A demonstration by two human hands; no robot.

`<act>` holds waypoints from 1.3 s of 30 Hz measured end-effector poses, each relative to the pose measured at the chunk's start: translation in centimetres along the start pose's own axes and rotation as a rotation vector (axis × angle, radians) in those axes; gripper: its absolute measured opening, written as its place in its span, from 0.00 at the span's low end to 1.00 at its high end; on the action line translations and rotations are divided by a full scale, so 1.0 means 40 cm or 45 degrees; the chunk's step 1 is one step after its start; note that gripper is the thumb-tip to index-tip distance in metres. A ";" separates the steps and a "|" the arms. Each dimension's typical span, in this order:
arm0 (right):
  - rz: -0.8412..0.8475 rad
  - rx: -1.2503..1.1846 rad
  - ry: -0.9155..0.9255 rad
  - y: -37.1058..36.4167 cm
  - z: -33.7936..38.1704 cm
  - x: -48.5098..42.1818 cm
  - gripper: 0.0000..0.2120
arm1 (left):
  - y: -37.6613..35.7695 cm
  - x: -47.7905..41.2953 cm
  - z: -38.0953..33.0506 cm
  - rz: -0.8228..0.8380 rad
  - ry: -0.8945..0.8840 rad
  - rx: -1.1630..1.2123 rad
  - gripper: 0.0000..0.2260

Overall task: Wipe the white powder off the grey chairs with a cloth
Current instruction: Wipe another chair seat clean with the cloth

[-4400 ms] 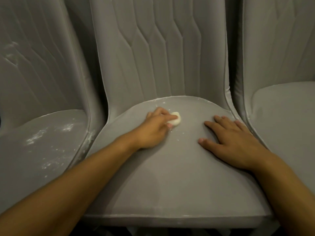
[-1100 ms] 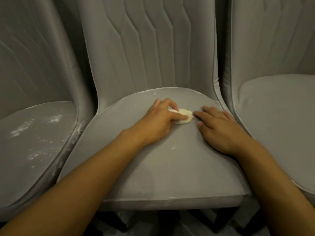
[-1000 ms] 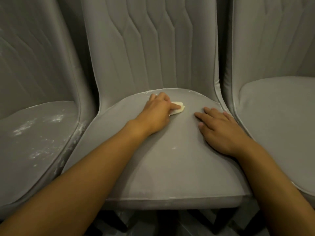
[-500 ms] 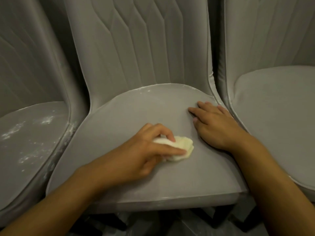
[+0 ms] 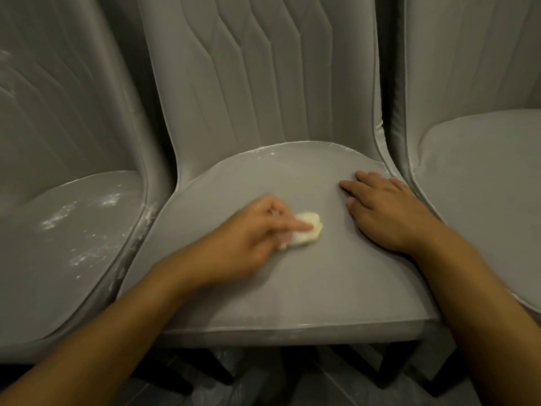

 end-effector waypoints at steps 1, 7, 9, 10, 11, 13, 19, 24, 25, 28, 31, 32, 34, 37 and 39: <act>0.001 0.002 0.001 0.000 -0.001 0.000 0.23 | -0.008 0.049 -0.032 0.055 -0.086 -0.019 0.16; 0.002 0.039 0.009 0.002 0.002 0.003 0.24 | 0.040 0.269 -0.029 0.130 -0.107 -0.184 0.23; 0.008 0.051 0.007 0.003 0.004 0.005 0.24 | 0.062 0.298 -0.010 0.064 -0.053 -0.176 0.21; 0.014 0.052 0.004 0.002 0.006 0.005 0.24 | 0.063 0.302 -0.014 0.029 -0.042 -0.148 0.20; 0.018 0.048 -0.001 0.002 0.008 0.005 0.25 | 0.052 0.295 -0.026 -0.004 -0.043 -0.111 0.19; 0.015 0.053 0.003 0.004 0.014 0.004 0.26 | 0.008 0.257 -0.062 -0.037 -0.076 -0.067 0.22; 0.024 0.077 0.012 0.011 0.015 0.007 0.28 | -0.041 0.171 -0.096 0.042 -0.188 -0.061 0.19; 0.020 0.146 0.012 0.004 0.015 0.003 0.30 | 0.048 0.286 0.001 0.067 0.033 0.048 0.17; 0.025 0.142 0.009 0.001 0.014 0.001 0.30 | 0.066 0.301 0.014 0.043 0.103 0.089 0.15; 0.027 0.153 0.010 0.001 0.015 -0.002 0.32 | 0.066 0.285 0.007 -0.073 0.141 0.112 0.14; 0.021 0.148 0.020 0.003 0.016 -0.001 0.32 | -0.022 0.204 -0.067 -0.103 -0.037 0.050 0.16; 0.023 0.147 0.020 0.004 0.016 -0.001 0.32 | -0.054 0.179 -0.100 -0.090 -0.085 0.034 0.17; 0.023 0.158 0.022 0.001 0.013 -0.003 0.31 | -0.091 0.144 -0.156 -0.066 -0.162 -0.047 0.19; 0.032 0.150 0.008 0.001 0.011 -0.003 0.31 | -0.084 0.153 -0.154 -0.037 -0.171 -0.135 0.24; 0.015 0.157 0.014 0.001 0.011 0.000 0.31 | -0.054 0.185 -0.126 0.006 -0.147 -0.105 0.24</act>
Point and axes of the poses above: each hand's wrist, its own x-axis away from the middle knuckle, its own y-axis out of the back of the hand, z = x × y, the point moved 2 cm from there along -x, towards the middle knuckle, and after that the axes turned 4 degrees about x, right-handed, at the moved point
